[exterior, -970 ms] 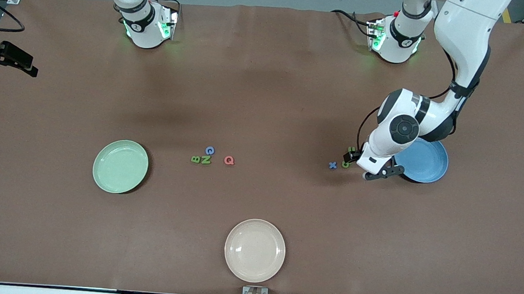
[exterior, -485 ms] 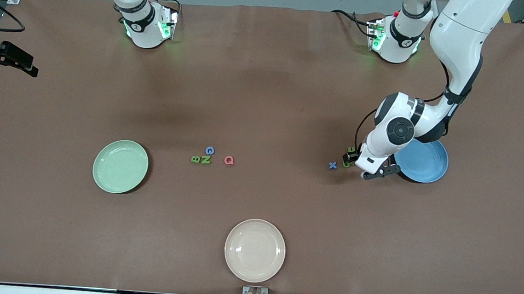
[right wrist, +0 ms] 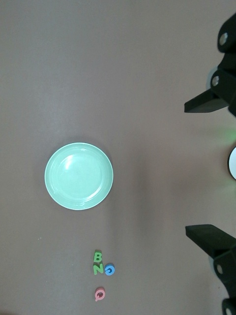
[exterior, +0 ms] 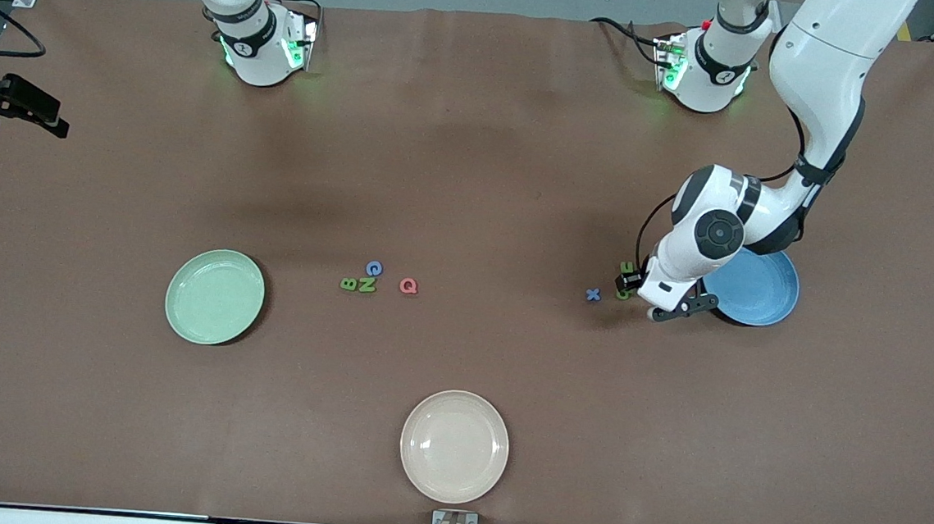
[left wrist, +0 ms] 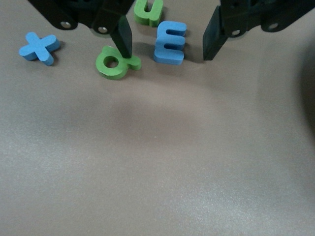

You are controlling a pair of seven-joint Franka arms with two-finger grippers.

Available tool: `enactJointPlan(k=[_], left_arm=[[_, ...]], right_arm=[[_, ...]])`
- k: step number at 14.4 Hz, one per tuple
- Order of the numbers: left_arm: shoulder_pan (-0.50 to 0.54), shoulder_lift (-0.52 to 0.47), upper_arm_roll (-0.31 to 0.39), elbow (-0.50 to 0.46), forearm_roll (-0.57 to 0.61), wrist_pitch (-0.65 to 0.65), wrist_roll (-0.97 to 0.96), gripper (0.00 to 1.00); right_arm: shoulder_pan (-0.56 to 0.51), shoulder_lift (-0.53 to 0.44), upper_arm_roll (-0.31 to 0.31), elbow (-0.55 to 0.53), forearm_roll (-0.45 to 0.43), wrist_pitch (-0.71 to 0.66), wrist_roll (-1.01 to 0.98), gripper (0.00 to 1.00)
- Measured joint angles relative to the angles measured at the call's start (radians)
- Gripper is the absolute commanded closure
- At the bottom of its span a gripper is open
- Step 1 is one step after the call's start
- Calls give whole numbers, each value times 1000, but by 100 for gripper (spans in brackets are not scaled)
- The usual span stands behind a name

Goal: Sort upper and lower case letters into plates

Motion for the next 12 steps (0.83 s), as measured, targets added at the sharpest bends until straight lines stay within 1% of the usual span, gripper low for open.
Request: enactJointPlan(k=[8, 9, 11, 12], left_arm=[[2, 14, 5, 10, 0, 72, 0, 33], [3, 15, 5, 12, 0, 72, 0, 29], [4, 15, 6, 14, 2, 72, 0, 14], [4, 15, 6, 17, 3, 72, 0, 9]], right_arm=[[4, 0, 2, 0, 1, 2, 0, 0], [4, 0, 2, 0, 1, 2, 0, 0], [4, 0, 2, 0, 1, 1, 0, 0], [4, 0, 2, 0, 1, 2, 0, 0]])
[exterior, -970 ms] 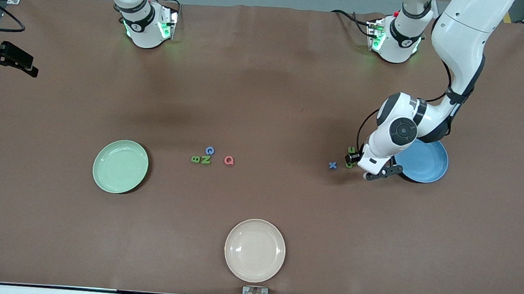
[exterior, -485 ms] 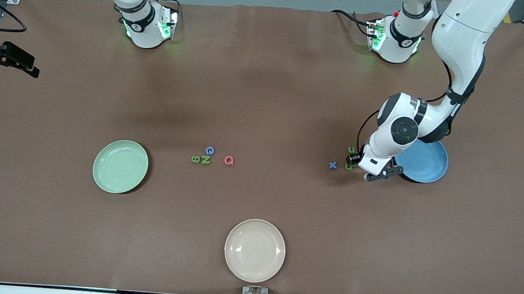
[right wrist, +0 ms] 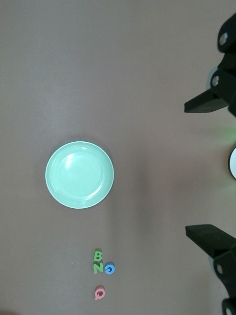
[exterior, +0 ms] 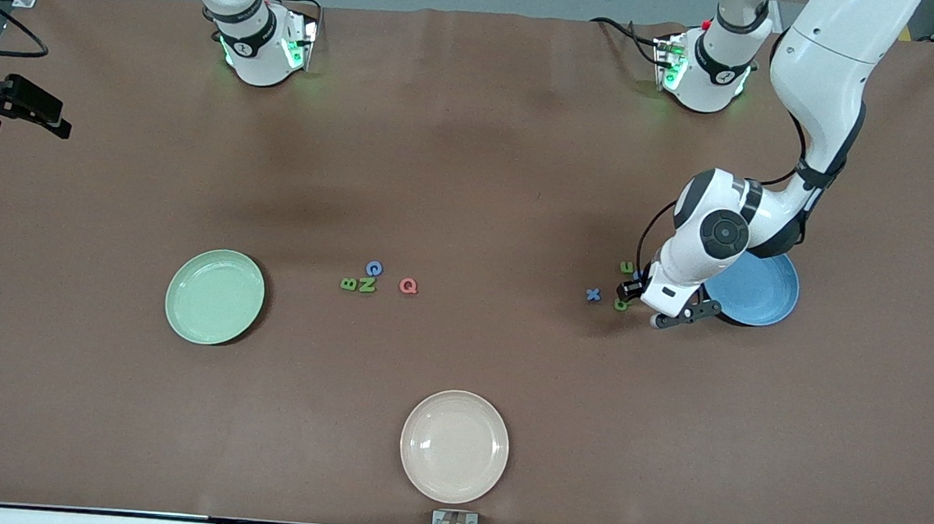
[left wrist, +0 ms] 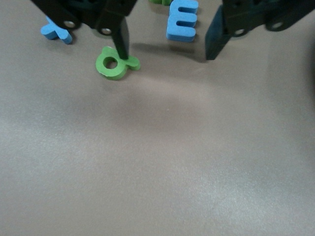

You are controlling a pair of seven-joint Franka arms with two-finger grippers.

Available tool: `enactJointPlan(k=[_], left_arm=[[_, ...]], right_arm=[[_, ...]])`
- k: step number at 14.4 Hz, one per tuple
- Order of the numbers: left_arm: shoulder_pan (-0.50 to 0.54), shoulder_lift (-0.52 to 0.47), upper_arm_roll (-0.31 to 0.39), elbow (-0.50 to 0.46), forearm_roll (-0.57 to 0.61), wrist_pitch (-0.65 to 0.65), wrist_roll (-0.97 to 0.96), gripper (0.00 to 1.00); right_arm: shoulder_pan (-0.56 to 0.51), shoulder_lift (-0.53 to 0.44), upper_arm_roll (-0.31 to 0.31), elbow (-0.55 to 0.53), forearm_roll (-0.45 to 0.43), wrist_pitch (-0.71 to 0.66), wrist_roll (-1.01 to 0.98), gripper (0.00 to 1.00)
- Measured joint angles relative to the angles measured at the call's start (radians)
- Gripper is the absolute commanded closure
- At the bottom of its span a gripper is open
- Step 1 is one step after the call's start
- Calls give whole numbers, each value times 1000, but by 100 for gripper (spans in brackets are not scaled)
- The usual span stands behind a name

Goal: Sort upper and lower case letters into plates

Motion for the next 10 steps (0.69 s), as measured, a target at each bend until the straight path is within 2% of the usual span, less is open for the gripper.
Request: enactJointPlan(k=[2, 6, 10], left_arm=[[0, -4, 0, 8, 1, -7, 0, 6], [0, -36, -2, 10, 4, -83, 0, 7], [-1, -39, -3, -12, 6, -93, 0, 16]], right_arm=[[0, 0, 0, 0, 0, 2, 0, 0], [0, 0, 0, 4, 0, 4, 0, 0], [0, 14, -2, 19, 0, 6, 1, 0]])
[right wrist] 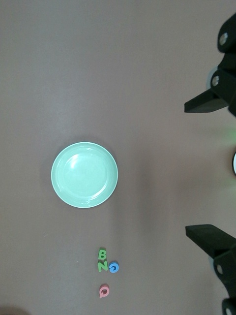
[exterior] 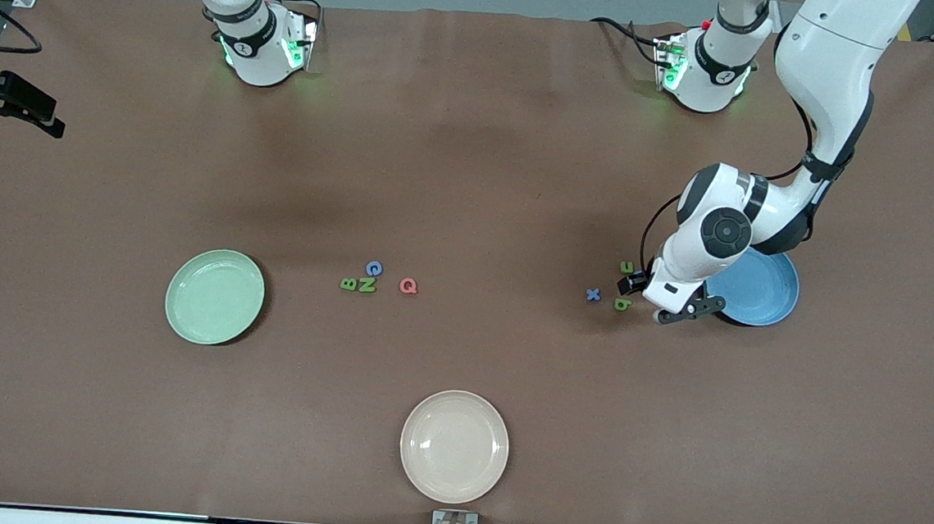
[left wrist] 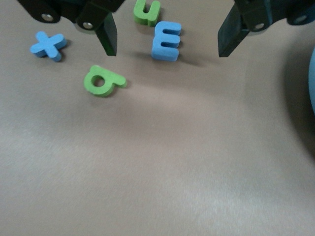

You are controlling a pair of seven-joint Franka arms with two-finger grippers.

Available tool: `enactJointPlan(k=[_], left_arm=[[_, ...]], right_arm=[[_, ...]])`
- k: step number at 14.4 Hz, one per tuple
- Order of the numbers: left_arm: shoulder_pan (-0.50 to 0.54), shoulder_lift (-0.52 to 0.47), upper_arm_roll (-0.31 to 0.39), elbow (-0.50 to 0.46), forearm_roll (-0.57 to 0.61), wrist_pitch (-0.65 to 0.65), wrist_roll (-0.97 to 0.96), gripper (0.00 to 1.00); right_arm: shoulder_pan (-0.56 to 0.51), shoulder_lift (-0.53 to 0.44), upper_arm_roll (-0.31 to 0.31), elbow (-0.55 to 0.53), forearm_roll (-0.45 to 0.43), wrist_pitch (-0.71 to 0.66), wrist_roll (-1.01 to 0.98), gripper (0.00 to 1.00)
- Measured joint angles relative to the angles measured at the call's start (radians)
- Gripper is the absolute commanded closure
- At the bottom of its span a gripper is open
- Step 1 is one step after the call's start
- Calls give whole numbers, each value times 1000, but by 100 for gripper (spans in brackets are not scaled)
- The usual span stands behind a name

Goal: Sort upper and lower case letters into plates

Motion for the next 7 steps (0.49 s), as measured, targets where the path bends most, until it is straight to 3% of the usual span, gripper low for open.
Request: enactJointPlan(k=[4, 7], left_arm=[[-3, 1, 0, -15, 0, 0, 0, 26], [-3, 5, -1, -19, 0, 0, 0, 37]], right_arm=[[-3, 89, -9, 0, -1, 90, 0, 0], [-22, 213, -13, -2, -4, 192, -1, 0]])
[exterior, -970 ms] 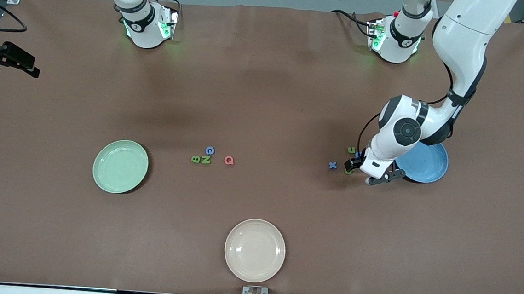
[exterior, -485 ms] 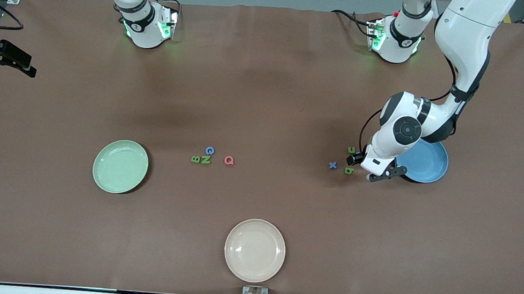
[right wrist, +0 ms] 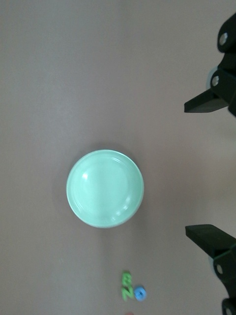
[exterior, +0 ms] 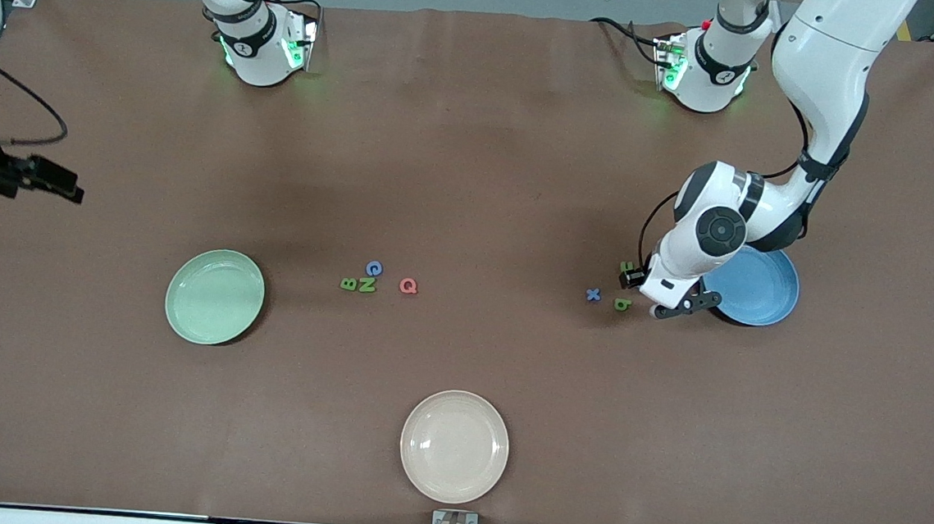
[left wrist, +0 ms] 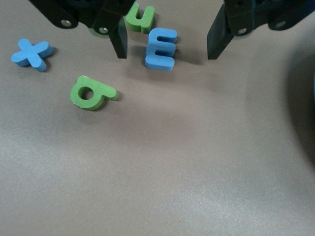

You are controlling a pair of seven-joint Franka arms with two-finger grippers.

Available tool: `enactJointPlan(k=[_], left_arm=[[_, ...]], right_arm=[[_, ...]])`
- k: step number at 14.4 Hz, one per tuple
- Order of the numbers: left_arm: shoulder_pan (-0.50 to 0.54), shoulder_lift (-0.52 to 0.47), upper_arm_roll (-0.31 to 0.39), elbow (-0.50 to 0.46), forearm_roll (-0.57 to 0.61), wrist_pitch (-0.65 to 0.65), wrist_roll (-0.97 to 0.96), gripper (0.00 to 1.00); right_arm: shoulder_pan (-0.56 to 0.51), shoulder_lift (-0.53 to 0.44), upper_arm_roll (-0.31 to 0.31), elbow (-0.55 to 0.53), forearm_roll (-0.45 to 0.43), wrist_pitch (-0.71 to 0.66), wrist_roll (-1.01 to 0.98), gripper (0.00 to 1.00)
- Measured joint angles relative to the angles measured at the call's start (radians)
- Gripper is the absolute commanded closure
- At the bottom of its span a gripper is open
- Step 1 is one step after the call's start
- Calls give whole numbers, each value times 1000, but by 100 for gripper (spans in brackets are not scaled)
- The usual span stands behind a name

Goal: Sort upper and lower case letters into plates

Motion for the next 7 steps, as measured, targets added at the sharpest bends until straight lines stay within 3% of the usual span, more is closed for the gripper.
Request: enactJointPlan(k=[4, 7], left_arm=[[0, 5, 0, -2, 0, 0, 0, 47], [0, 8, 0, -2, 0, 0, 0, 54]], right_arm=[[-34, 104, -4, 3, -12, 92, 33, 0], [-23, 107, 5, -6, -3, 111, 281, 0]])
